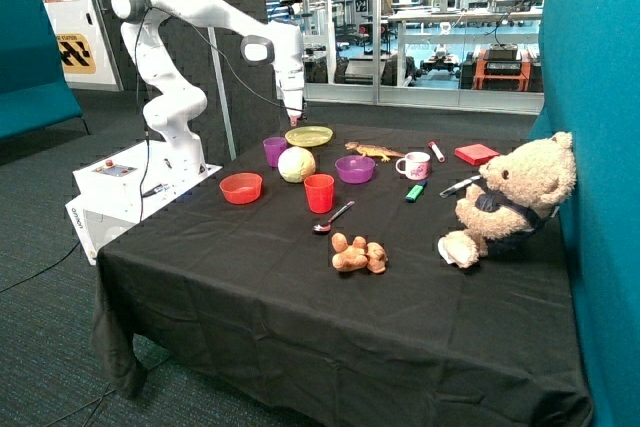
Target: Match the cups with the appropriate bowls
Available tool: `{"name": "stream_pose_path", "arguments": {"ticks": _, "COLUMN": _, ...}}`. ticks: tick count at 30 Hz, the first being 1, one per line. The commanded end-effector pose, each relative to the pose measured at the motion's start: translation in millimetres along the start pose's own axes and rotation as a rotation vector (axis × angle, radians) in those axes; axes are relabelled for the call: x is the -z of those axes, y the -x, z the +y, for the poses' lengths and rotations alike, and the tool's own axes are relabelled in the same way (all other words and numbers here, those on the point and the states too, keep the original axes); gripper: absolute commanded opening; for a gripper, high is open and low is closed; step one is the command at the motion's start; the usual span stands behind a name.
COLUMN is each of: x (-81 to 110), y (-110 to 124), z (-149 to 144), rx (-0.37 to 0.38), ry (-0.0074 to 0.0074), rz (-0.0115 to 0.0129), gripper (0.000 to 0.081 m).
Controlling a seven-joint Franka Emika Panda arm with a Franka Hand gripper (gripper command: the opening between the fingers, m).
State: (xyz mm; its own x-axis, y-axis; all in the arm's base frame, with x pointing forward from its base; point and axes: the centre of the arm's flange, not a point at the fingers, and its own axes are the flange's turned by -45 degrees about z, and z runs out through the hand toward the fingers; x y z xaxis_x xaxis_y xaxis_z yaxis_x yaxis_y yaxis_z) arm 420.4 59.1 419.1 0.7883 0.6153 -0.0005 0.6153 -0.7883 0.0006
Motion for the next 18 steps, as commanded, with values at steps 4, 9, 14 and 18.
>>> {"name": "stream_pose_path", "arguments": {"ticks": 4, "x": -2.6, "y": 16.2, "z": -4.9, "rx": 0.013, "ry": -0.0006, "rz": 0.0005, "gripper": 0.0380}}
{"name": "stream_pose_path", "arguments": {"ticks": 9, "x": -7.0, "y": 25.3, "z": -3.1, "rx": 0.012, "ry": -0.0006, "rz": 0.0005, "gripper": 0.0378}}
{"name": "stream_pose_path", "arguments": {"ticks": 14, "x": -13.8, "y": 37.2, "z": -1.3, "rx": 0.003, "ry": -0.0006, "rz": 0.0005, "gripper": 0.0378}}
{"name": "stream_pose_path", "arguments": {"ticks": 18, "x": -19.2, "y": 45.6, "z": -8.3, "rx": 0.042, "ry": -0.0005, "rz": 0.0005, "gripper": 0.0381}}
